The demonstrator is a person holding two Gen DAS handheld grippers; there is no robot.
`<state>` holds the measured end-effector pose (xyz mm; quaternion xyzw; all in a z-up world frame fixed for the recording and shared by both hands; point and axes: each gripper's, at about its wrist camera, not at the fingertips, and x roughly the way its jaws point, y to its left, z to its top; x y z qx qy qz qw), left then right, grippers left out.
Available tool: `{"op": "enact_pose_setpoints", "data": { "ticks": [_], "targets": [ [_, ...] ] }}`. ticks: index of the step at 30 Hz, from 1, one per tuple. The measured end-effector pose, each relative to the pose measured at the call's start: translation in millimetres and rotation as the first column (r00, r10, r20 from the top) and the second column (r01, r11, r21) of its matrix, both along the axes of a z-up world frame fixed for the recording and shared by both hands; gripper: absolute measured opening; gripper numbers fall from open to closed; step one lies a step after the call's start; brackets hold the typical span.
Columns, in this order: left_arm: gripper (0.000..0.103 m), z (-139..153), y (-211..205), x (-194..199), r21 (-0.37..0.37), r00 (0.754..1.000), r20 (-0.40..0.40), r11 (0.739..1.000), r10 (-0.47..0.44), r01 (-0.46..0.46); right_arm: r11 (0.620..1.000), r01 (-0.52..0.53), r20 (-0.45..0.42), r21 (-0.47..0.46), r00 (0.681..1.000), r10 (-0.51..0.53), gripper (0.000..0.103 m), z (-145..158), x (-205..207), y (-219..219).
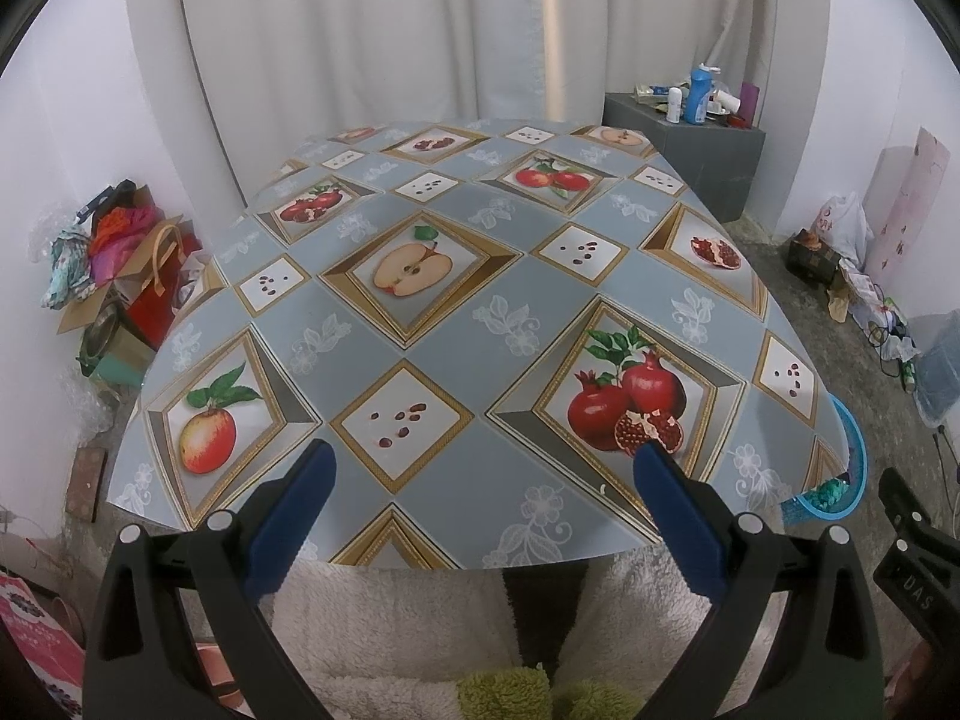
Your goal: Collect trash
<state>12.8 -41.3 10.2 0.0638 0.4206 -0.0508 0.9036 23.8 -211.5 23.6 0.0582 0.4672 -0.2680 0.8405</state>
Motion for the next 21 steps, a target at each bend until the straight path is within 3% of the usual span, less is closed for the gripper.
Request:
{"op": "enact_pose_setpoints", "data": {
  "ticks": [21],
  "targets": [
    [0.097, 0.5, 0.8, 0.2, 0.000, 1.000, 0.001, 1.000, -0.001, 0.001, 1.000, 0.002, 0.001, 0.002, 1.000, -0.002, 0.095, -0.4, 0.4, 1.5]
  ]
}}
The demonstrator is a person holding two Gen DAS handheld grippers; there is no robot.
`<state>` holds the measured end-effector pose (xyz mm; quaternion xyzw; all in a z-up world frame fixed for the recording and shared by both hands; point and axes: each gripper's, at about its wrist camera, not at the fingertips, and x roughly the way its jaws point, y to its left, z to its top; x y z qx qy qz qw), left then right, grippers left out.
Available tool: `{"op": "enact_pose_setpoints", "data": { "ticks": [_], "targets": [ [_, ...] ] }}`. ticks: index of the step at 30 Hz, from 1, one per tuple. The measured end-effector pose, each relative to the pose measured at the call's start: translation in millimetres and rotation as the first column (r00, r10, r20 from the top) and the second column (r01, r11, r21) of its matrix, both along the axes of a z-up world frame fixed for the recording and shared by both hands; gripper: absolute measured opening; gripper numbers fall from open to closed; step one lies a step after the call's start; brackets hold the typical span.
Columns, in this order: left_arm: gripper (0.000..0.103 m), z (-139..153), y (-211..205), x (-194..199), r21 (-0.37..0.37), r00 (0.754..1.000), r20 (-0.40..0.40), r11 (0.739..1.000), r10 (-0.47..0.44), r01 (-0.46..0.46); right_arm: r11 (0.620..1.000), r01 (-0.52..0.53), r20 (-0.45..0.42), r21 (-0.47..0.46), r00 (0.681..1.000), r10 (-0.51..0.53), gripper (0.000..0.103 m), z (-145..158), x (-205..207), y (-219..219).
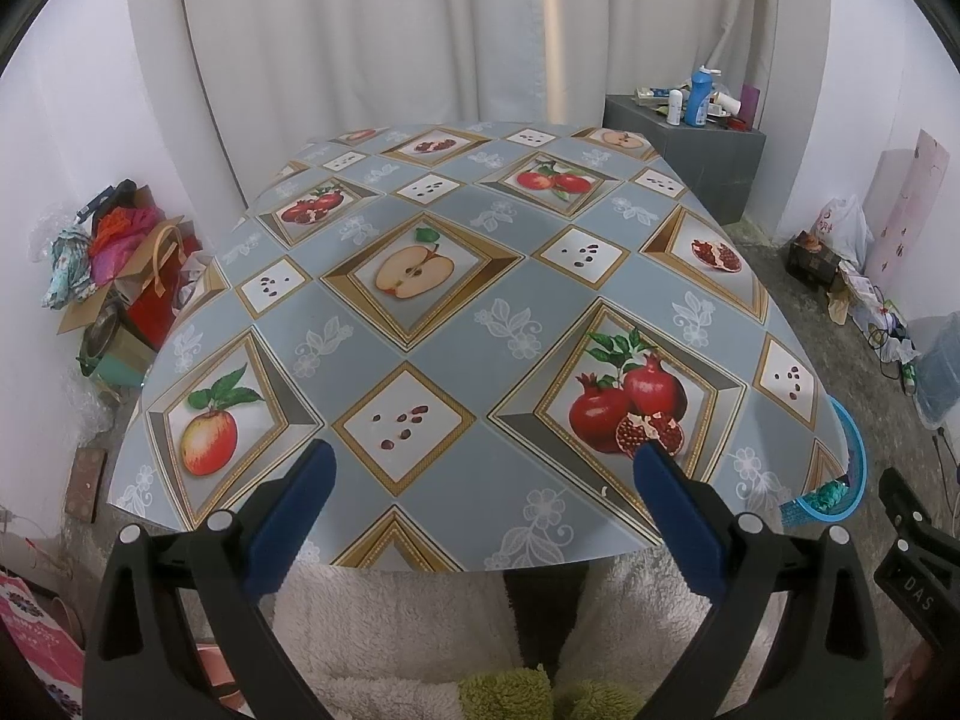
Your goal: Collect trash
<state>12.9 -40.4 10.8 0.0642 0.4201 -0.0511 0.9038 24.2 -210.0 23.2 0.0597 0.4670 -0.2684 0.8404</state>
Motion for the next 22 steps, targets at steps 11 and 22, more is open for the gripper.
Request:
{"op": "enact_pose_setpoints", "data": {
  "ticks": [11, 22],
  "targets": [
    [0.097, -0.6, -0.2, -0.7, 0.000, 1.000, 0.001, 1.000, 0.001, -0.001, 1.000, 0.003, 0.000, -0.001, 1.000, -0.003, 0.095, 0.1, 0.5, 1.3],
    [0.097, -1.0, 0.5, -0.2, 0.000, 1.000, 0.000, 1.000, 0.001, -0.001, 1.000, 0.003, 0.001, -0.001, 1.000, -0.003, 0.095, -0.2, 0.2, 1.3]
  ]
}}
